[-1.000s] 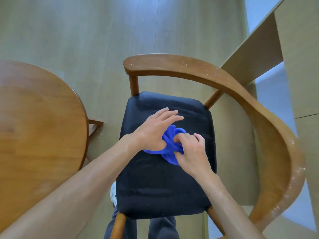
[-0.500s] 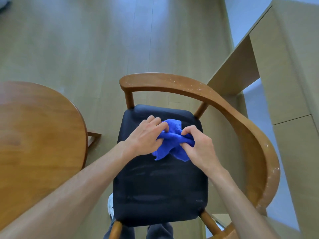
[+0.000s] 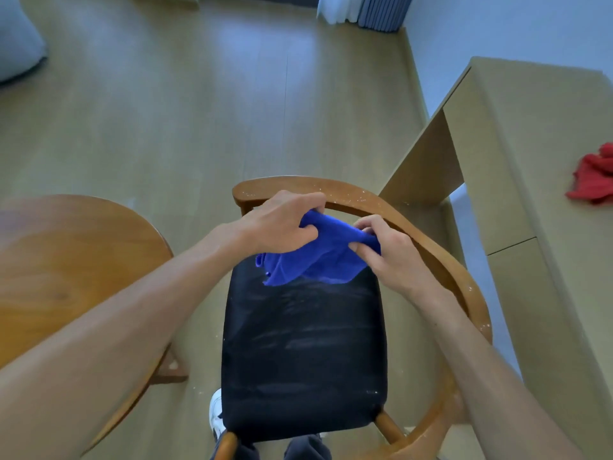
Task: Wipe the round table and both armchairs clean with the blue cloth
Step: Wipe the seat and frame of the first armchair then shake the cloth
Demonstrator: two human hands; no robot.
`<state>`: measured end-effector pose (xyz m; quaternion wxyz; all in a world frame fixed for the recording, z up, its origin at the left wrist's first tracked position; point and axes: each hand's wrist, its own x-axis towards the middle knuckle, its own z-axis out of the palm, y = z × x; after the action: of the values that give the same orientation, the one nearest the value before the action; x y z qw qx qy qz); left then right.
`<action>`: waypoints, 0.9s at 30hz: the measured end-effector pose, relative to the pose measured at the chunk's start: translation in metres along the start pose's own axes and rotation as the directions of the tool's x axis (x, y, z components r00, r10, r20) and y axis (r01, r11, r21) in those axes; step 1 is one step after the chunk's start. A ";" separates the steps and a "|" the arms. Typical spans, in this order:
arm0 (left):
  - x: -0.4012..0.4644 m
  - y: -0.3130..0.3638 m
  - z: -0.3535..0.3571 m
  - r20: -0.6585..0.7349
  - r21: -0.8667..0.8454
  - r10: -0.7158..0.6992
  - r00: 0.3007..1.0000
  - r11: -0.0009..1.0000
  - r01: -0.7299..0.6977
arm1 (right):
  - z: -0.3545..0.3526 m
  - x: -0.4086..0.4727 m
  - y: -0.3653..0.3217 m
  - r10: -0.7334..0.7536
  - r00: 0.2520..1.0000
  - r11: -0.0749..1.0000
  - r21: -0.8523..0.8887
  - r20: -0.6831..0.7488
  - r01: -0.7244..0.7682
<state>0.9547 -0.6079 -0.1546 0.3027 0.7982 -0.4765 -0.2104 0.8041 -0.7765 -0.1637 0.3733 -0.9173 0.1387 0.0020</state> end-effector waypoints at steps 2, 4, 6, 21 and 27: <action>0.000 0.000 -0.010 -0.037 -0.006 -0.029 0.999 1.000 0.028 | -0.015 0.005 -0.003 -0.001 0.998 1.000 -0.023 0.065 0.002; -0.001 0.001 -0.021 -0.019 0.009 -0.036 0.999 0.999 0.036 | -0.027 0.009 -0.006 -0.007 0.993 0.994 -0.104 0.115 0.019; -0.001 -0.002 -0.029 0.034 0.058 -0.034 0.999 0.998 0.032 | -0.033 0.012 -0.009 -0.008 0.997 0.993 -0.118 0.077 0.017; -0.008 0.002 -0.011 -0.116 0.166 -0.081 0.990 0.981 0.100 | -0.022 0.025 -0.036 0.008 0.987 0.962 0.272 -0.162 0.037; 0.013 0.032 0.000 -0.235 -0.161 -0.466 0.853 0.884 0.439 | 0.002 0.015 -0.050 -0.044 0.951 0.991 0.108 -0.307 0.081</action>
<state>0.9408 -0.6310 -0.1333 0.3462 0.8922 -0.2188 -0.1904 0.8314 -0.7447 -0.1319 0.4017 -0.8866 0.1651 -0.1592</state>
